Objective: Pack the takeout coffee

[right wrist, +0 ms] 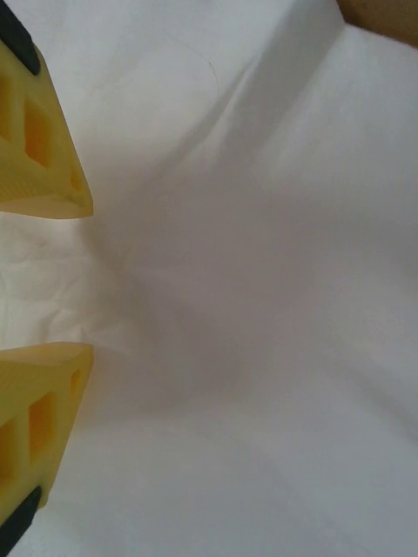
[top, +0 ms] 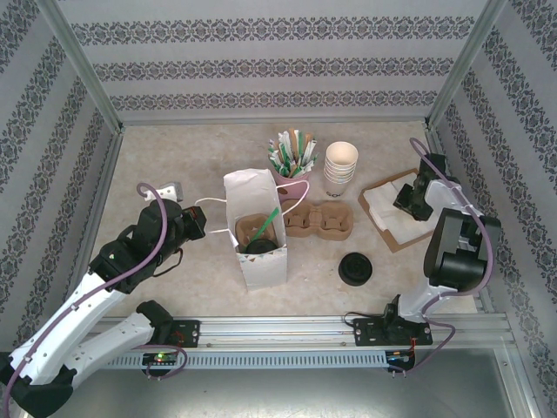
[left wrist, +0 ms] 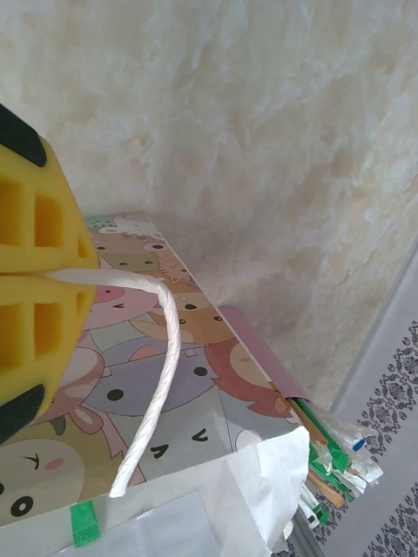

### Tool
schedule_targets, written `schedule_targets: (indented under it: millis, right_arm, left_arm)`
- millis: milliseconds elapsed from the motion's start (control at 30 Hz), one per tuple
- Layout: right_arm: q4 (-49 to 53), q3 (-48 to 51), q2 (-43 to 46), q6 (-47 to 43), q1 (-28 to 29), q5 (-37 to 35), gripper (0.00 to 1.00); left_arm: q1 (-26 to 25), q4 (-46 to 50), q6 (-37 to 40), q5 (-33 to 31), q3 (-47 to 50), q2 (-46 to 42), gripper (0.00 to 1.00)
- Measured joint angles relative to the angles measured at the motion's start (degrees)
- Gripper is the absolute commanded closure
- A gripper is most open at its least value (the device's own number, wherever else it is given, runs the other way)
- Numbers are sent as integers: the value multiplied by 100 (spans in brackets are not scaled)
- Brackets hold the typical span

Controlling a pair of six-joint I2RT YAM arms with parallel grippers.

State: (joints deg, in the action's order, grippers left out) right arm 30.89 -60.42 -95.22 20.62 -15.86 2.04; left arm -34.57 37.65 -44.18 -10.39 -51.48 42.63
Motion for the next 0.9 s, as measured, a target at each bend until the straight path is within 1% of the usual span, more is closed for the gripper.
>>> schedule_targets:
  millis: [33, 100, 167, 233, 300, 367, 467, 567, 667, 767, 833, 900]
  right_arm:
    - [-31, 24, -31, 2, 20, -13, 67]
    - [-122, 105, -103, 33, 63, -74, 79]
    - [-181, 157, -149, 33, 66, -118, 87]
    - [-210, 173, -146, 35, 66, -136, 89]
    - [-210, 177, -103, 33, 66, -160, 96]
    - [-181, 186, 35, 57, 74, -197, 99]
    - [-68, 186, 531, 46, 76, -247, 100]
    - [92, 160, 1311, 48, 129, -269, 100]
    - [284, 4, 2181, 48, 310, -267, 100]
    - [422, -299, 3040, 74, 688, -221, 100]
    - [407, -522, 3582, 197, 1038, -114, 100]
    - [321, -763, 4039, 374, 1523, -4, 100]
  left_arm:
    - [0, 2, 0, 0, 9, -4, 100]
    - [0, 0, 0, -2, 17, -4, 100]
    - [0, 0, 0, -4, 17, -7, 100]
    - [0, 0, 0, -20, 17, -4, 100]
    - [0, 0, 0, -22, 17, -4, 100]
    - [0, 0, 0, -22, 17, -4, 100]
    - [0, 0, 0, -22, 17, -4, 100]
    - [0, 0, 0, -33, 17, -4, 100]
    - [0, 0, 0, -46, 17, -4, 100]
    - [0, 0, 2, -61, 17, -4, 100]
    - [0, 0, 2, -66, 17, -4, 100]
    - [0, 0, 2, -66, 17, 0, 100]
